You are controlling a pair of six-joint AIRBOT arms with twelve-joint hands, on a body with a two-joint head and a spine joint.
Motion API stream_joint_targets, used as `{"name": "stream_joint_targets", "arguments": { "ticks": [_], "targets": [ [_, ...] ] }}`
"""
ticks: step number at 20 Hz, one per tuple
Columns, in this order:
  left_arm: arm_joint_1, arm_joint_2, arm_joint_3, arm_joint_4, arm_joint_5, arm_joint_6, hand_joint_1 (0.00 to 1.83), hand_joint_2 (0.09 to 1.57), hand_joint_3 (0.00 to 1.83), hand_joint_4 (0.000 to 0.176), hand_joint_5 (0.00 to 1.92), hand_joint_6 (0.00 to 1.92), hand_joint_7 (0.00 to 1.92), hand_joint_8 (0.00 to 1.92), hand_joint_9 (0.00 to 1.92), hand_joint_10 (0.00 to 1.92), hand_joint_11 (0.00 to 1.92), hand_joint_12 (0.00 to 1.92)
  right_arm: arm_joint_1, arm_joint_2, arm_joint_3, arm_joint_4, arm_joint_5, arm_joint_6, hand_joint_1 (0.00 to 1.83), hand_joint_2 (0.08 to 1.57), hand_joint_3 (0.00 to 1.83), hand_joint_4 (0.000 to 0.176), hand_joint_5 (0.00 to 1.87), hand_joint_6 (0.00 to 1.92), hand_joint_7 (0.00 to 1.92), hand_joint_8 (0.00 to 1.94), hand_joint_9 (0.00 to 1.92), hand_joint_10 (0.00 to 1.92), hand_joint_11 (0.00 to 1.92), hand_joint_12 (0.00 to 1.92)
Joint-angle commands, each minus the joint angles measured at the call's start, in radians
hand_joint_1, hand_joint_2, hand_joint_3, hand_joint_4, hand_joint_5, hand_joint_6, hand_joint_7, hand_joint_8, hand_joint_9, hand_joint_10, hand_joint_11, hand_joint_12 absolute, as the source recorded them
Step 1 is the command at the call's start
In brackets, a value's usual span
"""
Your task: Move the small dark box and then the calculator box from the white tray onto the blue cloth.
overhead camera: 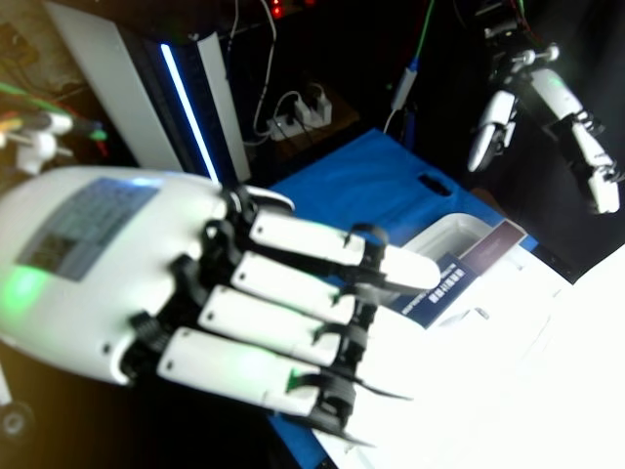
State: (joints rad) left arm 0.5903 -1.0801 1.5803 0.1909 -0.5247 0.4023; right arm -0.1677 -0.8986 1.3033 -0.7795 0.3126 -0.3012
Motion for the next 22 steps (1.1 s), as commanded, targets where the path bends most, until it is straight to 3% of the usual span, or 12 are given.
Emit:
{"name": "stream_joint_targets", "arguments": {
  "ticks": [1,2,4,6,8,11,13,15,17,19,21,22],
  "targets": [
    [-0.029,-0.015,0.016,0.025,-0.059,-0.045,0.76,0.87,0.0,0.03,0.17,0.0,0.3,0.0,0.25,0.01,0.0,0.26,0.0,-0.002,0.003,0.03,0.084,0.0,0.26,0.94,0.0,0.067,0.08,0.0,0.24,0.0,0.14,0.0,0.0,0.59],
    [-0.041,-0.025,0.028,0.064,-0.043,-0.075,0.79,0.85,0.0,0.034,0.21,0.0,0.33,0.0,0.27,0.0,0.0,0.31,-0.001,-0.002,0.003,0.03,0.084,0.0,0.25,0.94,0.0,0.063,0.09,0.0,0.25,0.0,0.15,0.01,0.0,0.69],
    [-0.052,-0.049,0.051,0.123,-0.003,-0.107,0.82,0.85,0.0,0.01,0.23,0.0,0.35,0.0,0.29,0.0,0.0,0.38,-0.003,-0.004,0.003,0.03,0.084,0.0,0.24,0.93,0.0,0.067,0.08,0.0,0.25,0.0,0.17,0.01,0.0,0.72],
    [-0.055,-0.069,0.064,0.163,0.022,-0.12,0.83,0.82,0.0,0.014,0.27,0.0,0.4,0.01,0.32,0.01,0.0,0.5,-0.005,-0.008,0.004,0.03,0.084,0.0,0.24,0.88,0.0,0.099,0.08,0.0,0.22,0.0,0.14,0.0,0.0,0.59],
    [-0.056,-0.09,0.083,0.204,0.023,-0.171,0.89,0.82,0.0,0.0,0.3,0.0,0.46,0.01,0.34,0.0,0.0,0.6,-0.005,-0.009,0.005,0.03,0.084,0.0,0.26,0.83,0.0,0.102,0.1,0.0,0.24,0.0,0.17,0.01,0.0,0.67],
    [-0.057,-0.113,0.099,0.228,0.046,-0.174,0.91,0.83,0.0,0.0,0.31,0.0,0.4,0.0,0.32,0.0,0.0,0.64,-0.005,-0.01,0.005,0.03,0.084,0.0,0.22,0.84,0.0,0.092,0.08,0.0,0.25,0.0,0.19,0.0,0.0,0.85],
    [-0.057,-0.126,0.109,0.241,0.062,-0.174,0.89,0.83,0.0,0.025,0.33,0.01,0.38,0.0,0.3,0.0,0.0,0.63,-0.007,-0.011,0.005,0.03,0.084,0.0,0.22,0.85,0.0,0.104,0.09,0.0,0.25,0.0,0.21,0.01,0.0,0.88],
    [-0.058,-0.145,0.129,0.25,0.084,-0.174,0.92,0.83,0.0,0.0,0.39,0.01,0.45,0.01,0.37,0.02,0.0,0.8,-0.01,-0.011,0.005,0.03,0.084,0.0,0.23,0.87,0.0,0.09,0.09,0.0,0.28,0.0,0.23,0.0,0.0,0.9],
    [-0.058,-0.163,0.151,0.25,0.096,-0.174,0.95,0.84,0.0,0.0,0.42,0.01,0.5,0.01,0.41,0.02,0.0,0.9,-0.01,-0.011,0.005,0.03,0.084,0.0,0.23,0.88,0.0,0.085,0.09,0.0,0.29,0.0,0.23,0.0,0.0,0.87],
    [-0.061,-0.173,0.165,0.25,0.106,-0.175,0.99,0.92,0.01,0.0,0.56,0.01,0.64,0.02,0.54,0.03,0.0,1.18,-0.01,-0.012,0.005,0.03,0.084,0.0,0.21,0.9,0.01,0.054,0.08,0.0,0.3,0.0,0.22,0.0,0.0,0.85],
    [-0.068,-0.179,0.179,0.25,0.118,-0.175,0.99,0.98,0.0,0.0,0.69,0.01,0.73,0.01,0.63,0.03,0.04,1.22,-0.01,-0.013,0.005,0.03,0.084,0.0,0.22,0.92,0.0,0.041,0.08,0.0,0.3,0.0,0.23,0.0,0.0,0.85],
    [-0.071,-0.182,0.186,0.248,0.123,-0.175,1.13,1.1,0.0,0.0,0.95,0.77,0.9,0.02,0.77,0.05,0.14,1.24,-0.01,-0.013,0.004,0.03,0.084,0.0,0.22,0.93,0.01,0.059,0.08,0.0,0.29,0.0,0.22,0.0,0.0,0.85]
  ]
}}
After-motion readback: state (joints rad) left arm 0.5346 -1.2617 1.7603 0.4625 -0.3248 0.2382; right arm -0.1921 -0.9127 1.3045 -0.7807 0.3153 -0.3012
